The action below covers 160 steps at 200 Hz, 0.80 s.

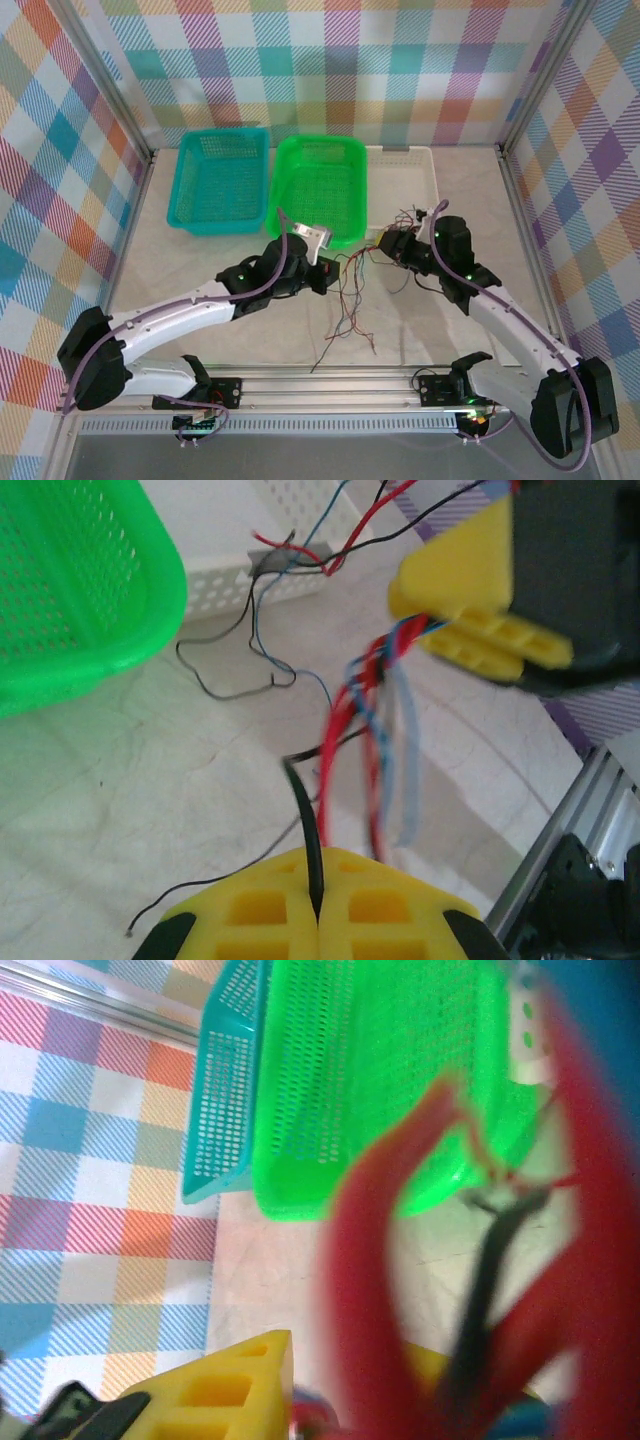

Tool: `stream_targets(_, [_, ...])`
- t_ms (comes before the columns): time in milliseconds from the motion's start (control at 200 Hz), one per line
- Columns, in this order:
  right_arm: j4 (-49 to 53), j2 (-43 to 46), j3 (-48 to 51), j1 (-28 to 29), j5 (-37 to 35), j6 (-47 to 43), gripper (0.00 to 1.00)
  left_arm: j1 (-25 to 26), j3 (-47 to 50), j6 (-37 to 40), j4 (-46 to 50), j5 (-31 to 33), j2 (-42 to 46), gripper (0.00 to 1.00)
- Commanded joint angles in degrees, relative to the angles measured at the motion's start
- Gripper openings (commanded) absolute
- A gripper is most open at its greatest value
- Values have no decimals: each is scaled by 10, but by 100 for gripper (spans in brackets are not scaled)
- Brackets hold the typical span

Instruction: Untangle the cables

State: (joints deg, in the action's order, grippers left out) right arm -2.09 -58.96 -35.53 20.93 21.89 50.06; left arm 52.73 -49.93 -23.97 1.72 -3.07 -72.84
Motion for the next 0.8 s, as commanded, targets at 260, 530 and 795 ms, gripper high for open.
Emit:
stream_targets(260, [-48, 40, 50, -3, 22, -26, 71, -8, -49, -10, -4, 7, -34, 0])
stream_targets(530, [-168, 60, 121, 24, 54, -13, 69, -8, -69, -14, -4, -26, -38, 0])
stream_targets(795, [-237, 10, 113, 97, 25, -2, 66, -5, -77, -21, -10, -46, -44, 0])
